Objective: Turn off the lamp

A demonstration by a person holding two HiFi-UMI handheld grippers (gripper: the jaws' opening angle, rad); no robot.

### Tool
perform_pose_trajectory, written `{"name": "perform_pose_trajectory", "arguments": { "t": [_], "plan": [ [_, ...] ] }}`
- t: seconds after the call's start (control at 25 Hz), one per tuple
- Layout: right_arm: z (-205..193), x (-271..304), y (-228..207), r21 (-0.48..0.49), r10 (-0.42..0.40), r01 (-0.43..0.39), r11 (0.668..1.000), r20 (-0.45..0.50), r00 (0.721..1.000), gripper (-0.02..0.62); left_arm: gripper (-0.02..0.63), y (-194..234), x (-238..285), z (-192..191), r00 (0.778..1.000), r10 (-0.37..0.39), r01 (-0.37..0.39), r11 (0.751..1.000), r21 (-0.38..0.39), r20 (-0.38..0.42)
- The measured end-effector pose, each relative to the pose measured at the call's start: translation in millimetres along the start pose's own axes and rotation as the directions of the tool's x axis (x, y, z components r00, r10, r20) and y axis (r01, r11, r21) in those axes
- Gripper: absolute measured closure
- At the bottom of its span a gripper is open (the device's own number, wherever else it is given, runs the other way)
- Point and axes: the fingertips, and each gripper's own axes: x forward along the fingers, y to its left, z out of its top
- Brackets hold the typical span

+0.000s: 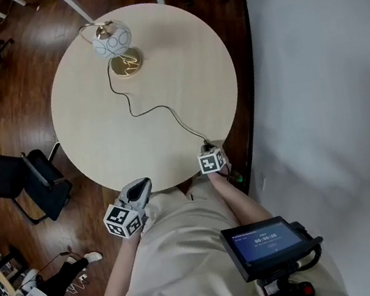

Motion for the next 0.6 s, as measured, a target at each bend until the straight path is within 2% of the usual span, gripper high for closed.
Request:
{"name": "perform_pose_trajectory", "arguments": {
  "t": [0.08,0.12,0.2,0.36,0.48,0.6],
  "plan": [
    [2.1,0.7,1.5,-0.032,-0.019,0.02,0.999,0.004,1.0,0.492,0.624,3.2,-3.5,-1.5,1.0,0.0,0.0,1.0,-0.005,0.002],
    [3.2,1.0,1.7,-0.043,-0.026,0.027,0.999,0.017,1.0,0.433,0.624,4.5,-5.7,-2.2,1.0,0.0,0.0,1.0,-0.009,0.003],
    [7.8,-4.7,-1.3,-0.05,-0.048,0.051,0.997,0.056,0.997,0.392,0.624,5.3,-11.5,-3.7,1.0,0.004,-0.004,1.0,-0.016,0.013],
    [29.0,-34.6,1.9,-0.072,-0.099,0.112,0.991,0.164,0.982,0.383,0.624,10.8,-32.3,-9.3,0.999,0.02,-0.018,0.999,-0.043,0.048],
    [47.5,-62.4,21.8,-0.086,-0.1,0.123,0.989,0.236,0.967,0.383,0.624,23.7,-57.1,-14.1,0.997,0.023,-0.019,0.998,-0.057,0.069],
    [68.6,-82.0,41.8,-0.104,-0.089,0.124,0.987,0.294,0.952,0.407,0.626,39.6,-84.0,-17.4,0.99,0.053,-0.042,0.995,-0.09,0.128]
  ]
}}
